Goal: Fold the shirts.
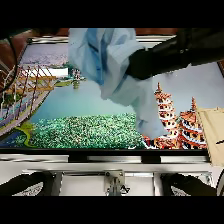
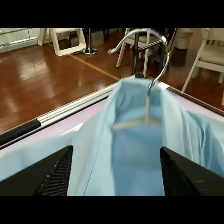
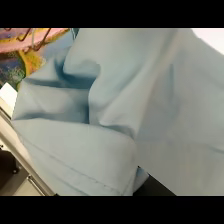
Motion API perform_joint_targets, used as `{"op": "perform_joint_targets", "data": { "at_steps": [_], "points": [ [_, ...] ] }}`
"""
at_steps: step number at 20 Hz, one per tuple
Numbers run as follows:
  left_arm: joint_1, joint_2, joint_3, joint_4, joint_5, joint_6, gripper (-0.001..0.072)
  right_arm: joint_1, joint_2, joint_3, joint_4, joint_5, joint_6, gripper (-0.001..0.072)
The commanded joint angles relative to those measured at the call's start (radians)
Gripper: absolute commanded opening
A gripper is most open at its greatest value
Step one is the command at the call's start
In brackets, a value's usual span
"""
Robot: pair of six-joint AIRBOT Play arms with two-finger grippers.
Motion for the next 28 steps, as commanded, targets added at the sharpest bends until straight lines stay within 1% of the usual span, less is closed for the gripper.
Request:
{"op": "perform_joint_targets", "data": {
  "at_steps": [1, 2, 3, 5, 9, 12, 13, 15, 18, 19, 20, 23, 24, 25, 26, 27, 28],
  "points": [
    [-0.017, -0.035, 0.001, 0.019, 0.004, 0.006, 0.0655, 0.084, -0.017, 0.000, -0.061, 0.004, -0.018, 0.0069],
    [-0.022, -0.045, 0.000, 0.018, 0.009, 0.006, 0.0642, 0.090, -0.018, 0.000, -0.077, 0.002, -0.018, 0.0069],
    [-0.029, -0.056, 0.001, 0.018, 0.011, 0.006, 0.0611, 0.090, -0.018, 0.000, -0.078, 0.000, -0.017, 0.0069],
    [-0.047, -0.081, 0.001, 0.019, 0.026, 0.006, 0.0611, 0.090, -0.018, 0.000, -0.076, -0.003, -0.018, 0.0069],
    [-0.082, -0.119, 0.001, 0.018, 0.134, 0.006, 0.0611, 0.092, -0.018, 0.000, -0.048, 0.009, -0.033, 0.0069],
    [-0.124, -0.143, 0.001, 0.018, 0.192, 0.006, 0.0607, 0.114, -0.018, 0.000, -0.061, 0.027, -0.039, 0.0069],
    [-0.135, -0.152, 0.001, 0.018, 0.201, 0.006, 0.0568, 0.124, -0.018, 0.000, -0.061, 0.027, -0.047, 0.0069],
    [-0.141, -0.164, 0.001, 0.019, 0.203, 0.006, 0.0046, 0.134, -0.018, 0.000, -0.063, 0.028, -0.050, 0.0069],
    [-0.132, -0.156, 0.002, 0.023, 0.215, 0.007, 0.0053, 0.132, -0.018, 0.000, -0.106, 0.028, -0.050, 0.0074],
    [-0.126, -0.148, 0.002, 0.033, 0.219, 0.007, 0.0053, 0.132, -0.018, 0.000, -0.123, 0.027, -0.051, 0.0100],
    [-0.119, -0.140, 0.002, 0.043, 0.219, 0.007, 0.0052, 0.132, -0.018, 0.000, -0.130, 0.026, -0.051, 0.0098],
    [-0.089, -0.114, 0.002, 0.069, 0.217, 0.020, 0.0052, 0.132, -0.017, 0.000, -0.132, 0.027, -0.051, 0.0099],
    [-0.081, -0.106, 0.002, 0.077, 0.217, 0.022, 0.0052, 0.132, -0.017, 0.000, -0.131, 0.027, -0.051, 0.0110],
    [-0.077, -0.100, 0.002, 0.082, 0.216, 0.022, 0.0052, 0.132, -0.017, 0.000, -0.129, 0.027, -0.051, 0.0352],
    [-0.076, -0.096, 0.002, 0.085, 0.211, 0.026, 0.0052, 0.132, -0.017, 0.000, -0.110, 0.027, -0.085, 0.0516],
    [-0.076, -0.093, 0.002, 0.089, 0.201, 0.026, 0.0052, 0.132, -0.017, 0.000, -0.097, 0.021, -0.104, 0.0506],
    [-0.076, -0.093, 0.002, 0.089, 0.195, 0.026, 0.0052, 0.132, -0.017, 0.000, -0.092, 0.016, -0.103, 0.0449]
  ]
}}
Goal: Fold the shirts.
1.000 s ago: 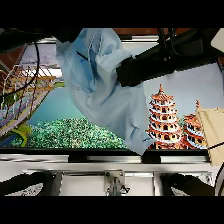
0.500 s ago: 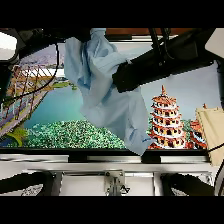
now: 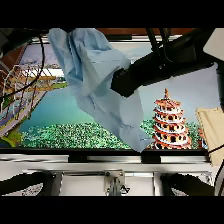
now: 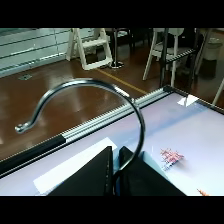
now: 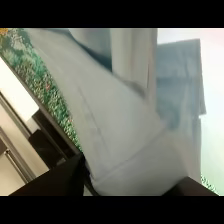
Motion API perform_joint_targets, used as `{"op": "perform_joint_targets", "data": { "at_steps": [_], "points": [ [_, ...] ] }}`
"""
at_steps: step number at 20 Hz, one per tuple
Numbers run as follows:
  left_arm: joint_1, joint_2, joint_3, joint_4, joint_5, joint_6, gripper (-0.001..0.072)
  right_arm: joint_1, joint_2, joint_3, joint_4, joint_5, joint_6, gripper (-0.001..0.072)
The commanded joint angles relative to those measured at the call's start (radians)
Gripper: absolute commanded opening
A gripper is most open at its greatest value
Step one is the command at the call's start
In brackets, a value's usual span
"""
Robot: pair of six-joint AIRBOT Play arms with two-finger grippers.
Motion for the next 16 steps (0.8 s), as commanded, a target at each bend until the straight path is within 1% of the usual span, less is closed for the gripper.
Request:
{"op": "perform_joint_targets", "data": {
  "at_steps": [1, 3, 4, 8, 9, 10, 11, 12, 13, 15, 16],
  "points": [
    [0.006, 0.010, 0.000, 0.007, -0.032, 0.005, 0.0052, 0.000, 0.001, 0.001, 0.026, -0.008, -0.030, 0.0374],
    [0.006, 0.010, 0.000, 0.007, -0.032, 0.029, 0.0052, 0.000, 0.001, 0.001, 0.026, -0.005, -0.030, 0.0112],
    [0.006, 0.011, 0.000, 0.007, -0.032, 0.029, 0.0052, 0.000, 0.001, 0.001, 0.026, -0.005, -0.032, 0.0072],
    [0.006, 0.011, 0.000, 0.007, -0.031, 0.029, 0.0057, 0.000, 0.001, 0.001, 0.025, -0.021, -0.097, 0.0069],
    [0.006, 0.011, 0.000, 0.007, -0.031, 0.030, 0.0077, 0.000, 0.001, 0.001, 0.025, -0.035, -0.111, 0.0068],
    [0.006, 0.011, 0.000, 0.007, -0.032, 0.029, 0.0161, 0.000, 0.001, 0.001, 0.022, -0.056, -0.120, 0.0068],
    [0.006, 0.012, 0.000, 0.007, -0.032, 0.029, 0.0312, 0.000, 0.002, 0.001, 0.013, -0.080, -0.120, 0.0067],
    [0.006, 0.014, 0.000, 0.007, -0.032, 0.029, 0.0445, 0.000, 0.005, 0.001, -0.003, -0.115, -0.121, 0.0066],
    [0.006, 0.018, 0.000, 0.007, -0.032, 0.029, 0.0485, 0.000, 0.009, 0.001, -0.016, -0.150, -0.121, 0.0065],
    [0.006, 0.028, 0.000, 0.007, -0.032, 0.030, 0.0486, 0.000, 0.019, 0.001, -0.056, -0.215, -0.121, 0.0065],
    [0.006, 0.032, 0.000, 0.008, -0.032, 0.030, 0.0498, 0.000, 0.023, 0.001, -0.073, -0.237, -0.121, 0.0064]
  ]
}}
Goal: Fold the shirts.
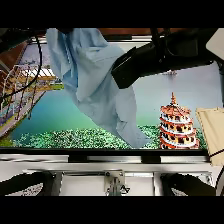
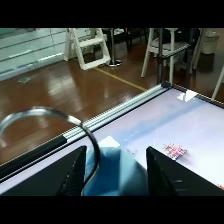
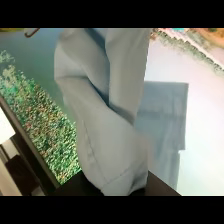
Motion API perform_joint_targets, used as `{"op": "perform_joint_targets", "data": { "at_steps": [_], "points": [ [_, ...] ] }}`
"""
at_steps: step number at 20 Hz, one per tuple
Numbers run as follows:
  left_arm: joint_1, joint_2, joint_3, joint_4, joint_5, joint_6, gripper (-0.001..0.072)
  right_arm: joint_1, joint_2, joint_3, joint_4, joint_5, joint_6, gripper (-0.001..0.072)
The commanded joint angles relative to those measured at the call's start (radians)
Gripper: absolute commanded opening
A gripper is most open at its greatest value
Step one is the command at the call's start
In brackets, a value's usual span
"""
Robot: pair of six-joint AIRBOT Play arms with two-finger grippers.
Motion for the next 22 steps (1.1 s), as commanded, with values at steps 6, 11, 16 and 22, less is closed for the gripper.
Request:
{"op": "perform_joint_targets", "data": {
  "at_steps": [6, 11, 16, 22],
  "points": [
    [0.000, 0.041, 0.000, 0.114, -0.043, -0.001, 0.0638, -0.001, 0.015, 0.001, -0.109, -0.133, -0.005, 0.0064],
    [-0.002, 0.084, 0.000, 0.171, -0.026, -0.004, 0.0637, -0.001, 0.018, 0.001, -0.194, -0.150, 0.044, 0.0064],
    [-0.002, 0.146, 0.000, 0.171, -0.019, -0.005, 0.0634, -0.120, 0.077, 0.004, -0.391, -0.205, 0.213, 0.0064],
    [-0.003, 0.161, -0.001, 0.171, -0.035, -0.050, 0.0629, -0.442, 0.210, 0.004, -0.747, -0.214, 0.372, 0.0065]
  ]
}}
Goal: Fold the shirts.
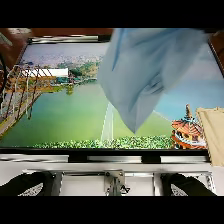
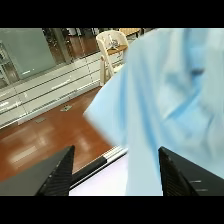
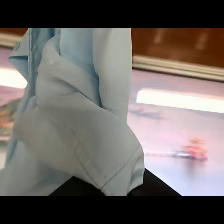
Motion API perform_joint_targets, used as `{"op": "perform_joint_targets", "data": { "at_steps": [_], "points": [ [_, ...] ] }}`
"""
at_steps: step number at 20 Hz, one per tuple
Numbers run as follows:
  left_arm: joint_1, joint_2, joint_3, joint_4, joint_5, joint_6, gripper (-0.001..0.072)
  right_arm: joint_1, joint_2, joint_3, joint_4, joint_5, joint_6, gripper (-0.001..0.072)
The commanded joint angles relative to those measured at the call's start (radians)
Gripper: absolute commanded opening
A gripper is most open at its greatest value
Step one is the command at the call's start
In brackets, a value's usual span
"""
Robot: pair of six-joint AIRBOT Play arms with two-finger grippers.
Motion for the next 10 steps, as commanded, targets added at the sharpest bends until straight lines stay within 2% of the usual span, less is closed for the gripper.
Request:
{"op": "perform_joint_targets", "data": {
  "at_steps": [1, 4, 10],
  "points": [
    [0.000, 0.005, -0.001, 0.003, -0.032, -0.030, 0.0629, -0.197, 0.076, 0.001, -0.246, -0.006, 0.104, 0.0065],
    [0.000, 0.005, -0.001, 0.003, -0.054, -0.030, 0.0628, -0.385, 0.122, 0.001, -0.303, -0.004, 0.124, 0.0065],
    [0.000, 0.005, -0.001, 0.003, -0.093, -0.030, 0.0628, -0.738, 0.141, 0.001, -0.306, -0.046, 0.125, 0.0065]
  ]
}}
